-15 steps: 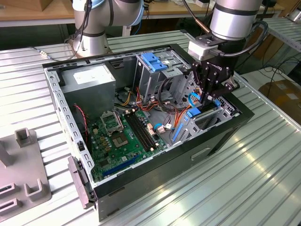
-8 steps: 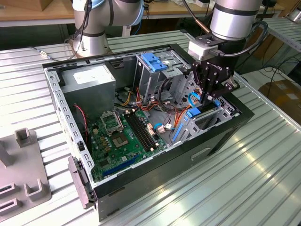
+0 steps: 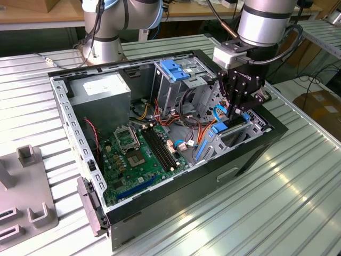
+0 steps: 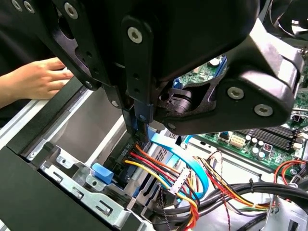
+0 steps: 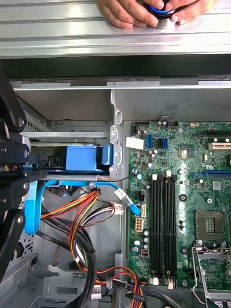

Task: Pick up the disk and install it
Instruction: 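Insert the second disk wire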

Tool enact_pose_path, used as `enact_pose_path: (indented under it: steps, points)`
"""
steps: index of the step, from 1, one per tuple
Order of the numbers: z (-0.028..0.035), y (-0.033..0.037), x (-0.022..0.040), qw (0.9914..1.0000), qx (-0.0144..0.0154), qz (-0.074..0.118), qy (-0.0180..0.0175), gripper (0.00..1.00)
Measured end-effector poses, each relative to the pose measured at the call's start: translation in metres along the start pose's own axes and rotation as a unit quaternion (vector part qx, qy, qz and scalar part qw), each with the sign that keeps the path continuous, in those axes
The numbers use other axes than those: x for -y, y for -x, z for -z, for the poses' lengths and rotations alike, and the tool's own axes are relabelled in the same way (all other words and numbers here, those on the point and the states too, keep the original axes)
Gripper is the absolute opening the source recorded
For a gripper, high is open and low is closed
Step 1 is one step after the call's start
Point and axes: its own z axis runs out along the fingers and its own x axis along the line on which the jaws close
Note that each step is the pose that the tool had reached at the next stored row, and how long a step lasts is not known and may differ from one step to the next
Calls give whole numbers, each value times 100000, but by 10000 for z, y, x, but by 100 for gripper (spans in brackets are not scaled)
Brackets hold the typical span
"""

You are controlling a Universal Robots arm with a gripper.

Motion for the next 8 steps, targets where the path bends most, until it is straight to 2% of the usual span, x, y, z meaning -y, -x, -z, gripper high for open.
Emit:
enact_pose_path:
  steps: [2, 3, 4, 5, 8]
  points:
    - [-3, 0, 0, 100000, 185, -8, -6, 16]
    - [-2, 0, 0, 99999, 367, -22, -6, 16]
    - [-3, 2, 1, 99997, 708, -40, -30, 16]
    - [4, 0, 2, 99996, 911, -49, -33, 16]
    - [40, -7, 3, 99996, 904, -55, -15, 16]
